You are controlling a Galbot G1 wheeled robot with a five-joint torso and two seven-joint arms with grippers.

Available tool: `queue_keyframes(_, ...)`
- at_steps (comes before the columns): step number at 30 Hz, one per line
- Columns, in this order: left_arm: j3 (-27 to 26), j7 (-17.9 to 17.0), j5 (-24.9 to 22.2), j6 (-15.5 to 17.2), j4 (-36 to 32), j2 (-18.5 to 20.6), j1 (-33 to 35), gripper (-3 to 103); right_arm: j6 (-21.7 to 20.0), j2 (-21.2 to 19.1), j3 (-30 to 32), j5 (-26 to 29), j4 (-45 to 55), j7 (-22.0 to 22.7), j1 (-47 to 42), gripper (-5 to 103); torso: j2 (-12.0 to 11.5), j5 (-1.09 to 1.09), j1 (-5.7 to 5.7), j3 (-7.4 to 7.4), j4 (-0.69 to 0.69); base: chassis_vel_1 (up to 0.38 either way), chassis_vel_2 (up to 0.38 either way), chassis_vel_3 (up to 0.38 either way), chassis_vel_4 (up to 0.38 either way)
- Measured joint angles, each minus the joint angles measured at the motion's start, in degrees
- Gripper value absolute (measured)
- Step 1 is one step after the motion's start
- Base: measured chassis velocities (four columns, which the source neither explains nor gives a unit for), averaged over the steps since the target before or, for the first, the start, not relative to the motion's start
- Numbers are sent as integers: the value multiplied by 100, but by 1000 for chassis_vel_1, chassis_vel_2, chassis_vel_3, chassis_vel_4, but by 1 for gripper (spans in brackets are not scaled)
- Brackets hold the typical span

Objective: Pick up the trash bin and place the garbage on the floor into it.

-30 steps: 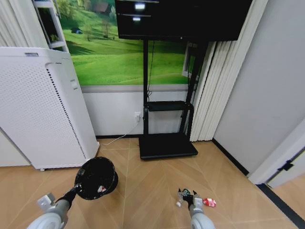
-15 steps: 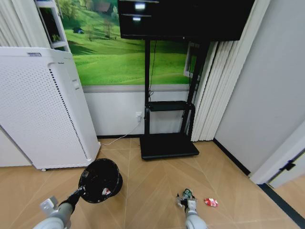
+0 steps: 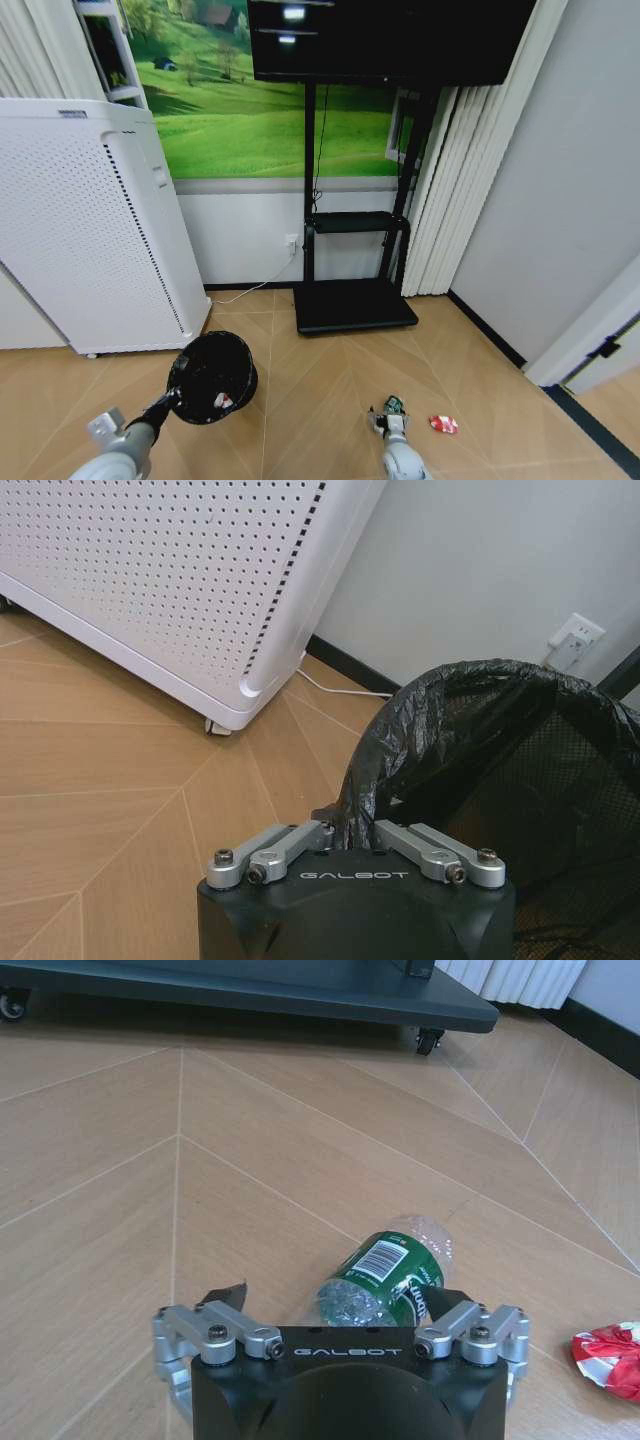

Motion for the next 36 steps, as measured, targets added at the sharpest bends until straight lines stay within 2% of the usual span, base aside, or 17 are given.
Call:
queue_keyframes(3, 3, -2, 3, -1, 1, -19, 1, 3, -7, -8, -11, -13, -26, 8, 15, 91, 0, 0, 0, 0, 0, 0, 0, 0, 0)
queue_keyframes(4, 15, -2, 7, -3, 4, -30, -2, 3, -10, -12, -17, -19, -26, 8, 15, 80, 0, 0, 0, 0, -1, 0, 0, 0, 0)
queue_keyframes(5, 15, -2, 7, -3, 4, -30, -2, 3, -10, -12, -17, -19, -26, 8, 15, 80, 0, 0, 0, 0, -1, 0, 0, 0, 0)
queue_keyframes(7, 40, -3, 12, -4, 20, -42, -16, 3, -17, -18, -23, -20, -25, 9, 0, 70, 0, -1, 0, 0, 0, 0, 0, 0, 0)
queue_keyframes(8, 40, -3, 12, -4, 20, -42, -16, 3, -17, -18, -23, -20, -25, 9, 0, 70, 0, -1, 0, 0, 0, 0, 0, 0, 0)
queue_keyframes(10, 45, -5, 15, -10, 38, -39, -42, 3, -20, -28, -25, -8, -18, 9, -31, 59, 0, 0, 0, 0, -1, 0, 0, 0, 0)
queue_keyframes(11, 45, -5, 15, -10, 38, -39, -42, 3, -20, -28, -25, -8, -18, 9, -31, 59, 0, 0, 0, 0, -1, 0, 0, 0, 0)
queue_keyframes(15, 42, -6, 12, -16, 68, -28, -62, 3, -24, -42, -1, -2, 14, 24, -76, 37, 0, -1, 0, 0, 0, 0, 0, 0, 0)
queue_keyframes(17, 42, -6, 12, -16, 69, -30, -63, 3, -26, -42, 8, -2, 21, 28, -85, 37, 0, -1, 0, 0, 0, 0, 0, 0, 0)
queue_keyframes(20, 46, -7, 11, -20, 71, -40, -76, 3, -27, -50, 42, 14, 95, 38, -149, 23, 1, 0, 0, 0, 0, 0, 0, 0, 0)
queue_keyframes(25, 55, -13, 7, -22, 79, -41, -96, 3, -34, -64, 53, 59, 163, 40, -187, 19, 0, 0, 0, 0, 0, 0, 0, 0, 0)
queue_keyframes(26, 64, -16, 5, -22, 87, -40, -111, 3, -44, -77, 64, 111, 227, 40, -216, 13, 0, 0, 0, 0, -1, 0, 0, 0, 0)
queue_keyframes(30, 75, -21, 0, -22, 99, -39, -130, 3, -56, -94, 87, 193, 320, 40, -245, 10, 0, 1, 0, 0, -2, 0, 0, 0, 0)
queue_keyframes(33, 83, -25, -31, -23, 116, -37, -158, 3, -85, -158, 142, 424, 581, 42, -307, 7, 0, 1, 0, 0, 0, 0, 0, 0, 0)
queue_keyframes(36, 66, -31, -110, -24, 195, -39, -212, 3, -192, -418, 324, 987, 1629, 129, -693, 7, 0, 0, 0, 0, 0, 0, 0, 0, 0)
